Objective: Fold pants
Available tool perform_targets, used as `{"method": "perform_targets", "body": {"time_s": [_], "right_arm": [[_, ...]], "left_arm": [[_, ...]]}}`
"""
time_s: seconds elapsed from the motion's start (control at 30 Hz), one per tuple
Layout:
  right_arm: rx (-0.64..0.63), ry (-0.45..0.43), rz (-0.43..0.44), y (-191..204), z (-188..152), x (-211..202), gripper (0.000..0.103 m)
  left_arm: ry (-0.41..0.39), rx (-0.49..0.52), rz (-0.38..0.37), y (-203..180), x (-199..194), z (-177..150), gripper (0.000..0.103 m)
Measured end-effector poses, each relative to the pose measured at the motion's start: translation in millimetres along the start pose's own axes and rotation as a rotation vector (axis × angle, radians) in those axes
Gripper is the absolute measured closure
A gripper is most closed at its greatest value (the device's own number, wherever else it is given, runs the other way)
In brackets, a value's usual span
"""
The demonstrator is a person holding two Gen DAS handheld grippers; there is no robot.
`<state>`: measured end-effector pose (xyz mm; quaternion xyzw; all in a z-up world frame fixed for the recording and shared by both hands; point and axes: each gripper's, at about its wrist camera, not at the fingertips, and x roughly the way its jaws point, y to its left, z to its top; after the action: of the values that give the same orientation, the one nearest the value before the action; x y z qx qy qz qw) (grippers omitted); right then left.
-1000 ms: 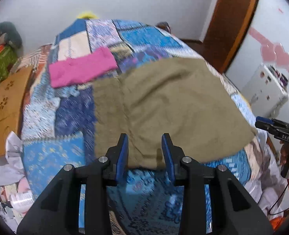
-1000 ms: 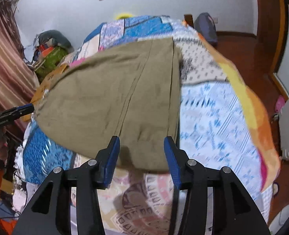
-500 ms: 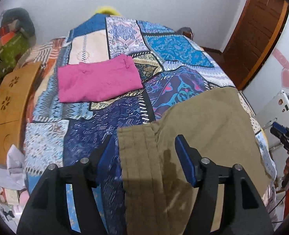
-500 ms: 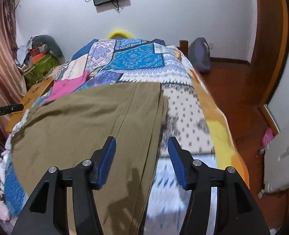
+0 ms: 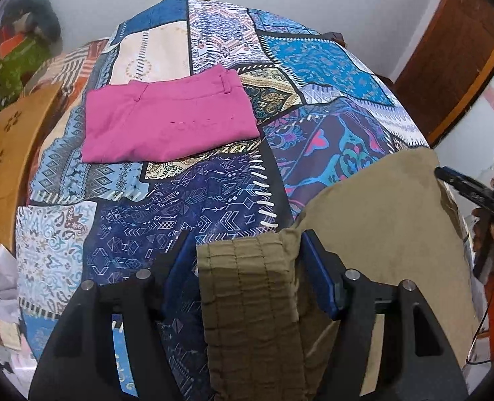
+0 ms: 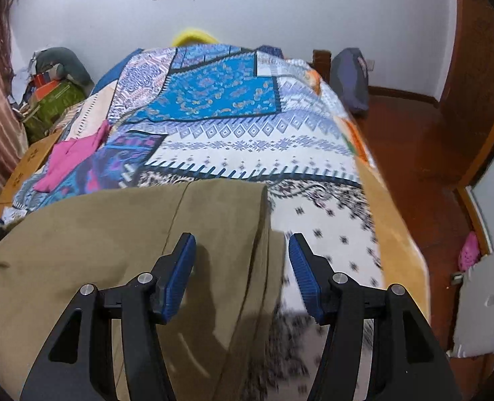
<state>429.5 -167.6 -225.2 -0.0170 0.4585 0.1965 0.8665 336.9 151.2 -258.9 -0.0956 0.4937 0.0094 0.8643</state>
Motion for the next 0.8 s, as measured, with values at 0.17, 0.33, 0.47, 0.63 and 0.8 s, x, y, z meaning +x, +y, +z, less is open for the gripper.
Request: {"method": "perform_targets", "body": {"time_s": [0.17, 0.33, 0.47, 0.63, 0.8], "right_arm": [[0.014, -0.018, 0.007, -3, 2, 15, 0.057], [-0.032, 0.003, -0.054, -2, 3, 25, 0.081], [-0.066, 0.022, -0.087, 3, 3, 27, 0.082], [-0.077, 0.073, -0.109, 5, 12, 24, 0.081], [-0.09, 0.07, -0.112, 11, 15, -3, 0.067]], "left_arm": [[-0.015, -0.031, 0.018, 5, 7, -1, 0.037], [-0.003, -0.081, 0.022, 14, 15, 1, 0.034], [0.005, -0.117, 0.043, 20, 22, 0, 0.024], [0.018, -0.11, 0.037, 20, 16, 1, 0.024], [-0.037, -0.005, 0.11, 7, -21, -2, 0.025]]}}
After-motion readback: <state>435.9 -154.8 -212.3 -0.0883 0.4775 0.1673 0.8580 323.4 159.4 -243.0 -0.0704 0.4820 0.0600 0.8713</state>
